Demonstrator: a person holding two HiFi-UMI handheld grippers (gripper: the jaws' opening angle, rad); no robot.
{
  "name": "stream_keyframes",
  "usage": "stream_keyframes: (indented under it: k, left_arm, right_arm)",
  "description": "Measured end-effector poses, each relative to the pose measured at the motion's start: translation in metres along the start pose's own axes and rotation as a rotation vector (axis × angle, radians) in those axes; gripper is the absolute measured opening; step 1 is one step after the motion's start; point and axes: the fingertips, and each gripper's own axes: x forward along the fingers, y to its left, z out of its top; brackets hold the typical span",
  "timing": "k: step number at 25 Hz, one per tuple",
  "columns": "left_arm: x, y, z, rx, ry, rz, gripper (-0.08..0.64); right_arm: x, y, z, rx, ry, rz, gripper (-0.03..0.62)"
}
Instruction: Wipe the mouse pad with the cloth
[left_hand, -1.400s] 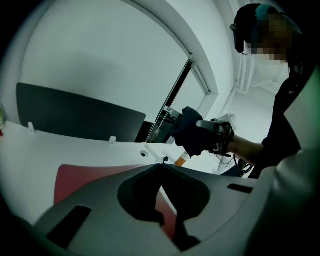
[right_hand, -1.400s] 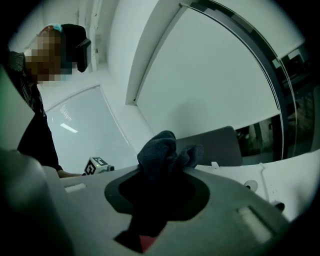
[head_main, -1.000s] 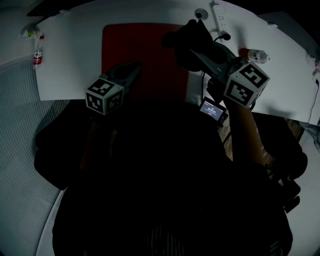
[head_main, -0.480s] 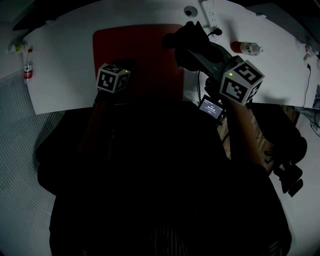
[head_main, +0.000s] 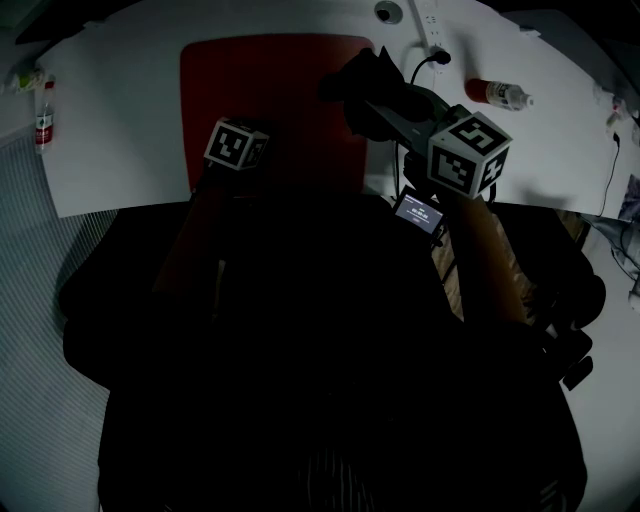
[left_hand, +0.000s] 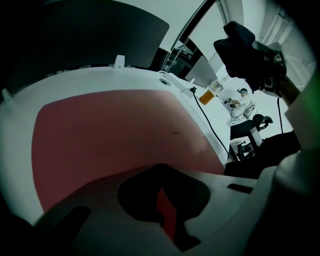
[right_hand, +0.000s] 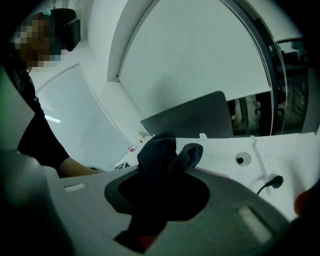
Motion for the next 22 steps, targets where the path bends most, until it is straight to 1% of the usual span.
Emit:
stream_keyframes:
  k: [7,10,12,16,19,22]
  left_arm:
    - [0.015,0.001,-0.017,-0.017,0.04,0.011,0.006]
    - [0.019,0.006,-0.029,-0.051,0.056,-0.003,0.006]
    - [0.019,0.006,-0.029,-0.079,0.045,-0.018,0.006]
    - [0.021,0.005,-0.028,-0.077,0.043,-0.021,0.006]
    - [0.021,0.004,-0.028,-0.103,0.029,-0.06,0.006]
    - [0.02,0.005,-0.028,-0.112,0.012,-0.082,0.006]
  right_arm:
    - [0.016,0.002,-0.014,-0.008,0.055,0.035,0.089]
    - [0.026,0.005,-0.019,-0.006,0.072,0.046,0.089]
    - [0.031,0.006,-0.022,-0.003,0.081,0.052,0.089]
    - [0.038,0.005,-0.03,-0.006,0.102,0.05,0.089]
    - [0.041,0.004,-0.037,0.007,0.116,0.041,0.089]
    - [0.044,0.002,-0.045,0.007,0.135,0.036,0.089]
